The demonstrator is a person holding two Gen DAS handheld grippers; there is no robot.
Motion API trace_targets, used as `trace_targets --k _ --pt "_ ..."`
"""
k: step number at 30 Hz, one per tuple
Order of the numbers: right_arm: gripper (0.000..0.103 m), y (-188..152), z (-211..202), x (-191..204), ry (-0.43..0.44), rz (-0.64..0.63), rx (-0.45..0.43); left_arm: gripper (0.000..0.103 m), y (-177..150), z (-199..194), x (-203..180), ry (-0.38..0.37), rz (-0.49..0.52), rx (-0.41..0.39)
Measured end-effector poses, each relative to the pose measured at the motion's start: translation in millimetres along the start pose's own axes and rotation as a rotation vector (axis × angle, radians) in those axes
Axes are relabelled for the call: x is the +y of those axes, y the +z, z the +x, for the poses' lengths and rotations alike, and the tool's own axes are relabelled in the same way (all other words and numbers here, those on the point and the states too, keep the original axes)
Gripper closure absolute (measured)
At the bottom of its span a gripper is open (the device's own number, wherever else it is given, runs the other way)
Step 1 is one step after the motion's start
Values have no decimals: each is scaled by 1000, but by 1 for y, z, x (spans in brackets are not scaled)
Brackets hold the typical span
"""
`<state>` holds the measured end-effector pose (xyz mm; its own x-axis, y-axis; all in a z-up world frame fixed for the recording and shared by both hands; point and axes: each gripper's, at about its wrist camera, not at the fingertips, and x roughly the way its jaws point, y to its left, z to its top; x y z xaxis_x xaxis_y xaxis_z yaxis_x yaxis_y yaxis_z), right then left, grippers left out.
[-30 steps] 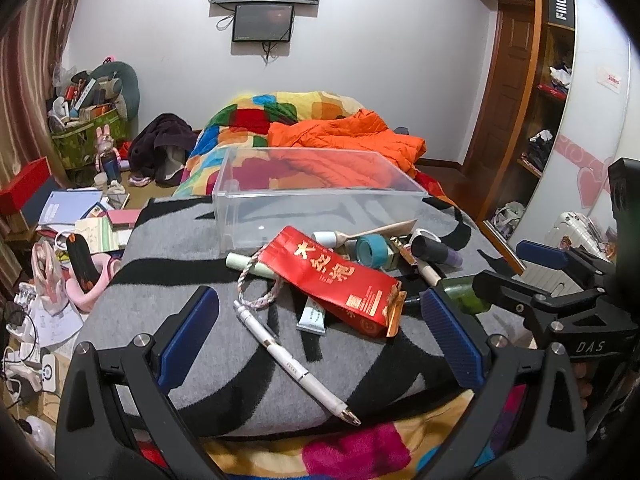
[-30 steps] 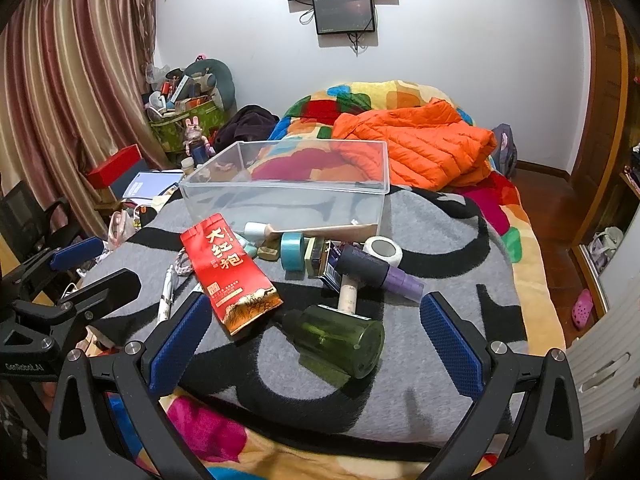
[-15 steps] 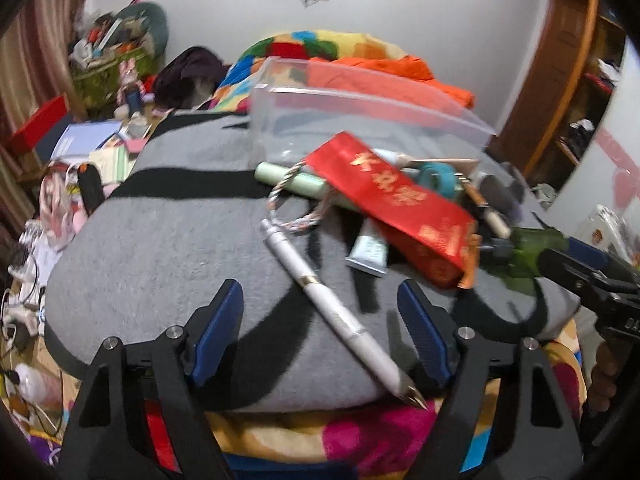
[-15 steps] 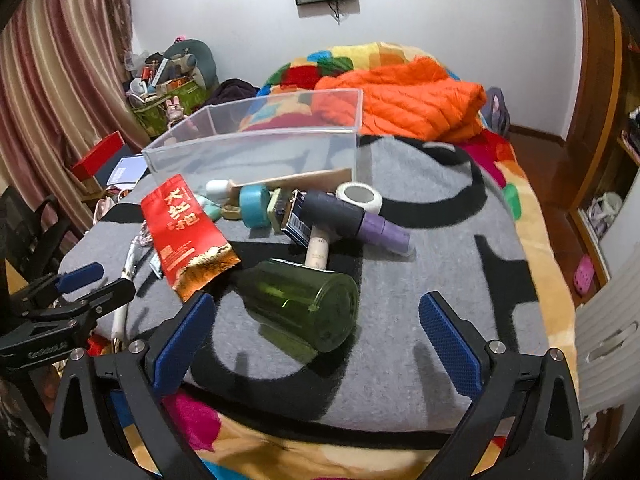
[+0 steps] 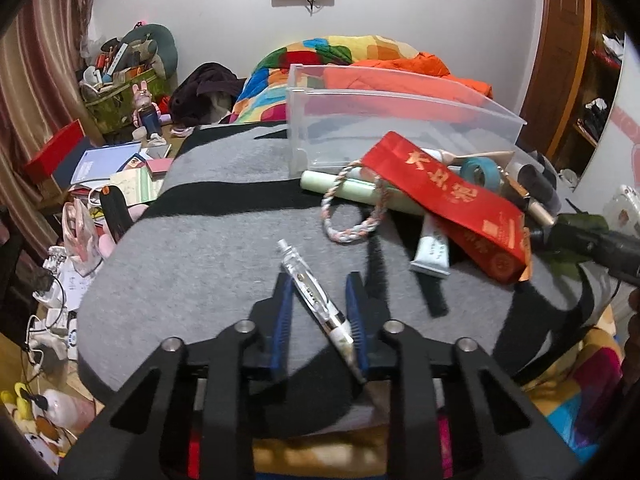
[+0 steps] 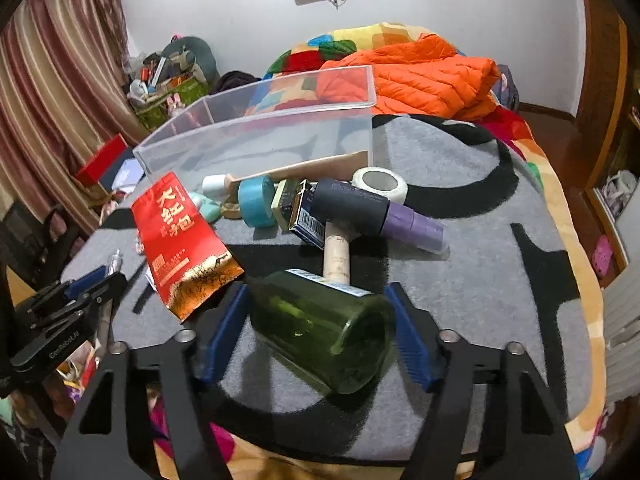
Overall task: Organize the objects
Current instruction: 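Grasp the white pen with the left tool while the right tool grasps the green glass bottle, then lift the pen with the left tool into the clear box while the right tool carries the bottle there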
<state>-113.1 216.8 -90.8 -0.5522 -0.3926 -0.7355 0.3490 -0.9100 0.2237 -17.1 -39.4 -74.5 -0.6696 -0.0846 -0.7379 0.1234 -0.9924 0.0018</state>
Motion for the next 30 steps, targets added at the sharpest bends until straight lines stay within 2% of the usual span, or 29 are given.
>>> trace_targets --k 2,3,9,13,22,30 --pt "42 -1 -3 -2 -15 4 -11 92 1 1 4 -4 -1 2" --pt "42 -1 -4 -3 -24 2 -18 93 1 0 6 -5 0 1" --pt "43 1 -20 -7 -62 -7 -62 93 4 -8 9 -14 -11 -19" --pt "43 11 -34 -12 -57 6 -99 93 16 -20 10 -26 -10 -58" --pt "43 43 -51 -4 -42 -23 -176 93 64 -49 13 -57 -22 -190" --pt "43 93 -41 14 -27 -78 -228 93 112 -59 13 -97 -9 -275"
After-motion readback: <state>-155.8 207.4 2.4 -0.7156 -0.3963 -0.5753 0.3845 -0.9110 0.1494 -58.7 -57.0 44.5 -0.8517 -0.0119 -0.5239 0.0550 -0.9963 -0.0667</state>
